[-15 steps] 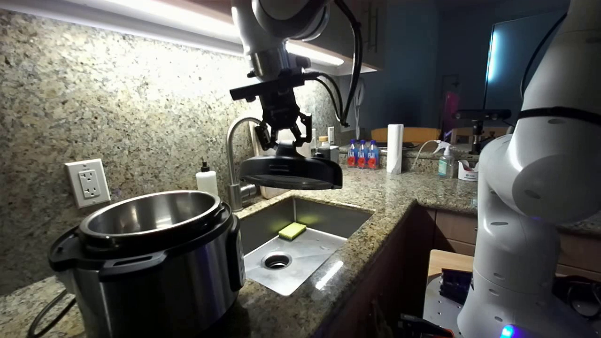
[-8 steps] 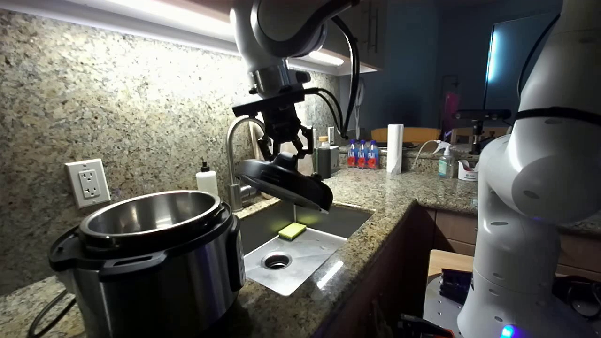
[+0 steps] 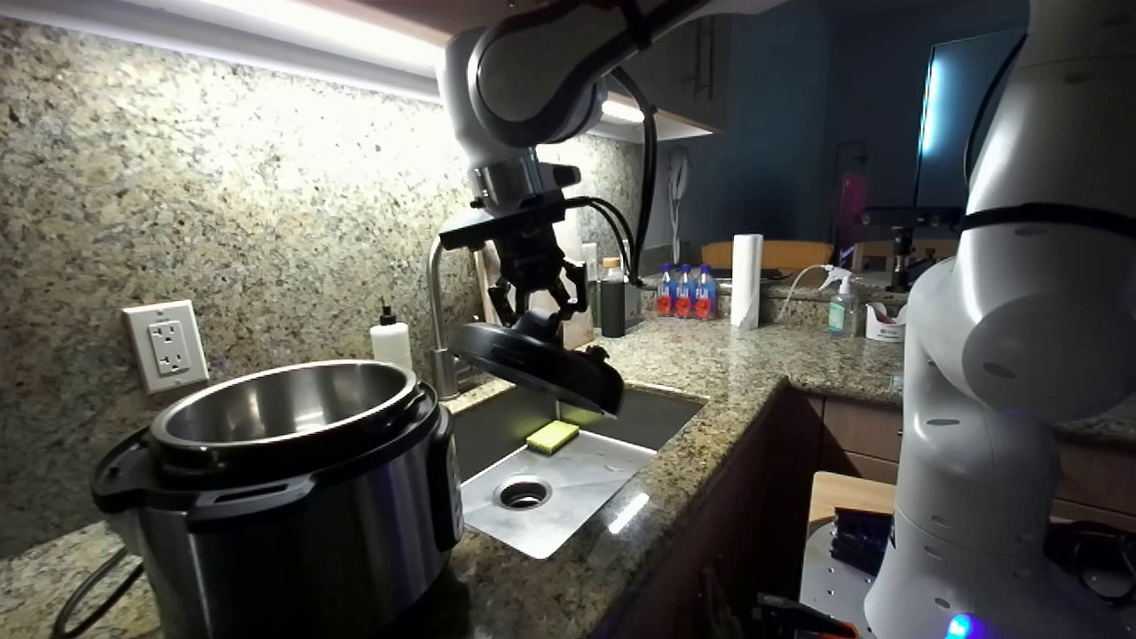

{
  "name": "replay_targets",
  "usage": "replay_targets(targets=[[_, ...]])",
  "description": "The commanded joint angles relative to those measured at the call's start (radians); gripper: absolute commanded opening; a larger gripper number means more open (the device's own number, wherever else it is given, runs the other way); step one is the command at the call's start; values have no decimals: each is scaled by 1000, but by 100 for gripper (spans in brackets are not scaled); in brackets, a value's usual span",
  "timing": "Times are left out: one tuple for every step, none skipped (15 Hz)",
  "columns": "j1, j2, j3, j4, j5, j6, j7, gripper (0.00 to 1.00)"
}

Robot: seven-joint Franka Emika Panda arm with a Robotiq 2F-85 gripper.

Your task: Remove the black lid from the rice cooker and put it inside the sink

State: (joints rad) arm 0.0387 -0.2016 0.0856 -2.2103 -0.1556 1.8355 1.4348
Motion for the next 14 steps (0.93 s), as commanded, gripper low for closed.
replay_targets(targets=[[-22,39,-12,51,2,14,-16,3],[-23,50,-17,58,1,17,-17,3],[-27,66,-23,69,0,24,-20,3],[-29,80,-28,79,0,24,-21,3],[-32,98,-37,91,0,28,-26,3],[-33,112,-44,104,0,27,-29,4],[-36,131,-53,116,0,31,-34,3],[-38,145,-60,127,0,31,-37,4],[-42,163,-68,141,-1,30,-44,4],[-43,178,-77,153,-2,32,-48,4],[-46,196,-87,167,-5,35,-53,4],[-46,210,-95,178,-5,33,-57,4],[-48,226,-103,191,-7,35,-62,3],[-49,238,-110,201,-8,37,-65,3]])
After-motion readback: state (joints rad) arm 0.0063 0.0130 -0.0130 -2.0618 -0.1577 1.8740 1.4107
